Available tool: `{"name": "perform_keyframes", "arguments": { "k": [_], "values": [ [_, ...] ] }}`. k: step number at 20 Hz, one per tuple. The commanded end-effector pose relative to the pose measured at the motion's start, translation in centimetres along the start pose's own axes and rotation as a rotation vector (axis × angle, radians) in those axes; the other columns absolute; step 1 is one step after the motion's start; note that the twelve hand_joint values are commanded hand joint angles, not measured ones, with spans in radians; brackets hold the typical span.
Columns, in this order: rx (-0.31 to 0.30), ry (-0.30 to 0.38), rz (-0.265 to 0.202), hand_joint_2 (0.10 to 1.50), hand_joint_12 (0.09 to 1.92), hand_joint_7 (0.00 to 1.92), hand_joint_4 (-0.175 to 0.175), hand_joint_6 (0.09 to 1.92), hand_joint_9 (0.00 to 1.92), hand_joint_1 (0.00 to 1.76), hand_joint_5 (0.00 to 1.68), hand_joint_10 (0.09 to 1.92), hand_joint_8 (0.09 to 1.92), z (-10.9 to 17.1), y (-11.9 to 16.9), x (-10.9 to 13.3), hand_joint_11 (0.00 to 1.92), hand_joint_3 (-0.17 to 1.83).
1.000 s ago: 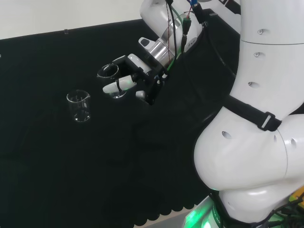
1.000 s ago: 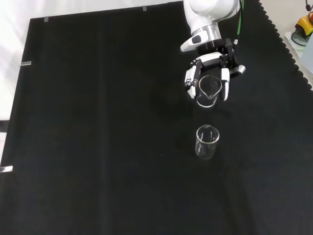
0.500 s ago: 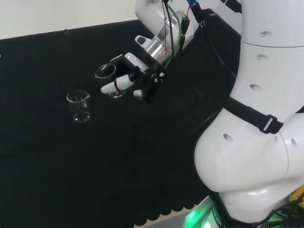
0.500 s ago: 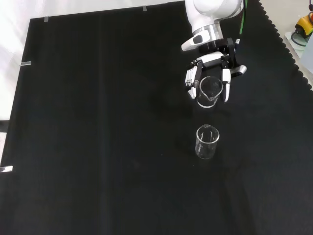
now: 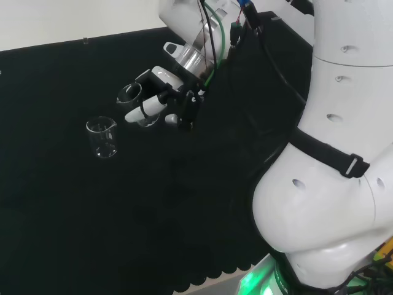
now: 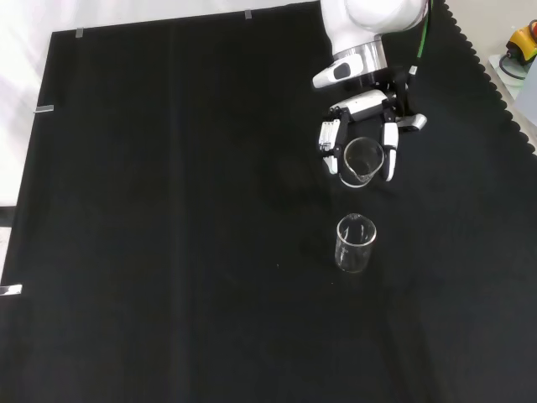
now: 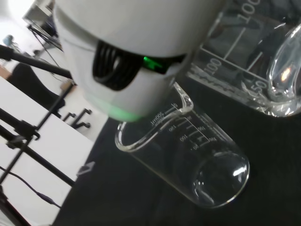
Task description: Pour the water from the handheld beaker into the one on the table.
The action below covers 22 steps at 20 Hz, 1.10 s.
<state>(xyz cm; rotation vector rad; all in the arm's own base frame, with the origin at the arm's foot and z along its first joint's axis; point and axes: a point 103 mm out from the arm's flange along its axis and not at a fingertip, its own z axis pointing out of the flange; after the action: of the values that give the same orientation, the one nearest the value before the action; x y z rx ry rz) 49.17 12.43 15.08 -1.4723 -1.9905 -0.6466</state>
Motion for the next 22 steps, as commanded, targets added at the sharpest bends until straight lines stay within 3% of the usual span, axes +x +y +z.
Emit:
{"name": "perform_keyframes", "arguments": {
  "k": [1,13,16,18,22],
  "values": [
    [0.036,-0.083,0.014,0.95,0.78,1.58,-0.175,0.29,1.34,1.42,1.38,0.38,0.09,0.3,0.5,1.1,1.13,-0.04],
    [0.086,-0.188,0.018,0.96,0.78,1.57,-0.175,0.29,1.34,1.43,1.38,0.39,0.09,0.6,1.6,2.4,1.14,-0.05],
    [0.103,-0.219,0.021,1.00,0.77,1.60,-0.175,0.44,1.36,1.43,1.30,0.40,0.09,1.9,2.6,3.5,1.15,-0.15],
    [0.104,-0.220,0.009,1.01,0.77,1.60,-0.175,0.47,1.36,1.43,1.28,0.41,0.09,1.0,2.2,3.1,1.15,-0.17],
    [0.125,-0.252,0.030,1.02,0.77,1.61,-0.175,0.47,1.36,1.43,1.28,0.41,0.09,0.6,2.3,3.0,1.15,-0.17]
  ]
}}
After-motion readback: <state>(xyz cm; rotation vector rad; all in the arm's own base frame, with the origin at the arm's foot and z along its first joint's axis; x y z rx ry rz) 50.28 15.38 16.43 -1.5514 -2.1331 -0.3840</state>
